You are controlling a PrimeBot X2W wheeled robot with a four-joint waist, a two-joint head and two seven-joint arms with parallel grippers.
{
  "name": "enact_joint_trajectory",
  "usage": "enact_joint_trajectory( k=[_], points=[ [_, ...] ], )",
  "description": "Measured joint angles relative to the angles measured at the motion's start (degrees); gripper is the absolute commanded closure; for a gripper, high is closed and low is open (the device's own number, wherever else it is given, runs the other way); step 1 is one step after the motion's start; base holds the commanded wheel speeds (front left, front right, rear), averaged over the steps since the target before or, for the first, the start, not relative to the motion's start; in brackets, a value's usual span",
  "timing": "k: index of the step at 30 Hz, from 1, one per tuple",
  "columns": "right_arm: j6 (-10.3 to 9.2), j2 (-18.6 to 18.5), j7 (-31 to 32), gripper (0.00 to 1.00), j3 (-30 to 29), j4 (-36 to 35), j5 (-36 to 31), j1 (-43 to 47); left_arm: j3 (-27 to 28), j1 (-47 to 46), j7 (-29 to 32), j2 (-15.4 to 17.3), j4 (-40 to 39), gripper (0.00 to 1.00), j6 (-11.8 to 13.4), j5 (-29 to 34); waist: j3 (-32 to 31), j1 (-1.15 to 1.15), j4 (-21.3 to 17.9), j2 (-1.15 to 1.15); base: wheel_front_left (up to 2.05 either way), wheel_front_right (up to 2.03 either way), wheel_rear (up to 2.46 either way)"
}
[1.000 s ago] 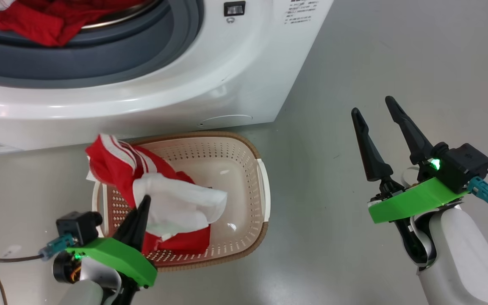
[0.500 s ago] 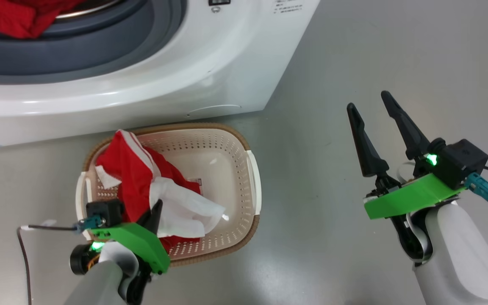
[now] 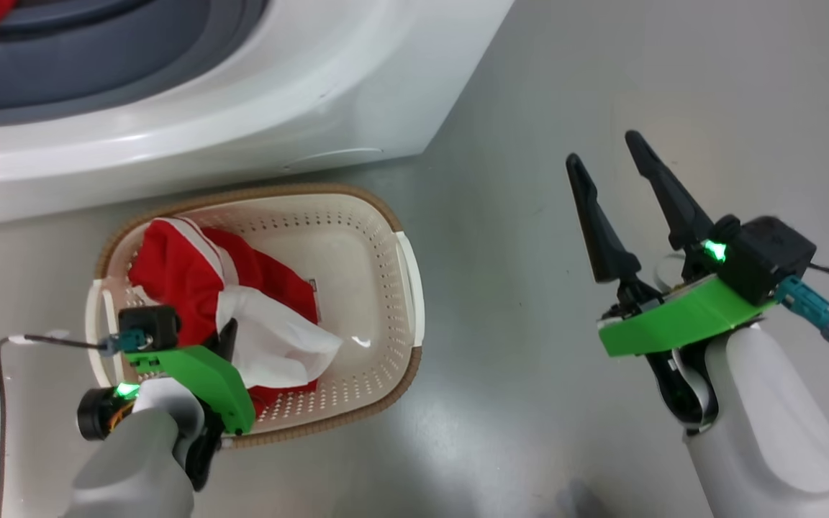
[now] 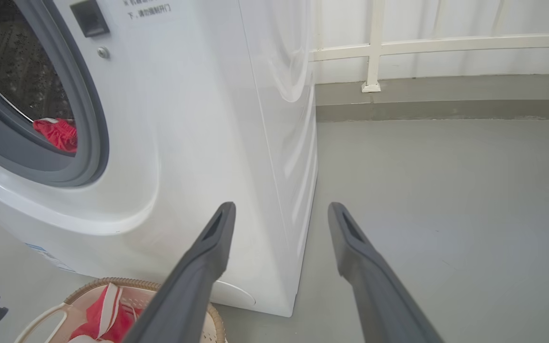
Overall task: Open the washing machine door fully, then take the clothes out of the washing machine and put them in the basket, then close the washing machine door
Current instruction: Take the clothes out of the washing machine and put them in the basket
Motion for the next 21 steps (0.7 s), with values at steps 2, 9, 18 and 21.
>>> enact_joint_trajectory(
  k=[2,9,18,21],
  points=[
    [0.0,0.2,0.0,0.0,0.09,-0.05,-0.02,-1.08,-0.91,-1.1,0.01,0.1,1.37,1.0,0.0,-0.23,0.82,0.0,-0.33,0.0,0.0,0.0,0.0],
    [0.0,0.57,0.0,0.0,0.74,-0.14,-0.02,-2.54,-3.15,-4.59,-0.54,1.21,4.25,1.0,0.0,-1.45,3.82,0.0,-1.71,0.0,0.0,0.0,0.0],
    [0.0,1.22,0.0,0.0,1.89,-0.45,-0.12,-2.96,-5.66,-8.0,1.08,1.94,6.37,1.0,-0.01,-2.15,6.88,0.0,-3.45,0.0,0.0,0.0,0.0],
    [0.0,1.29,0.0,0.0,2.04,-0.48,-0.15,-3.15,-6.04,-8.17,1.64,2.68,6.92,1.0,-0.01,-2.58,7.43,0.0,-3.81,0.0,0.0,0.0,0.0]
  ],
)
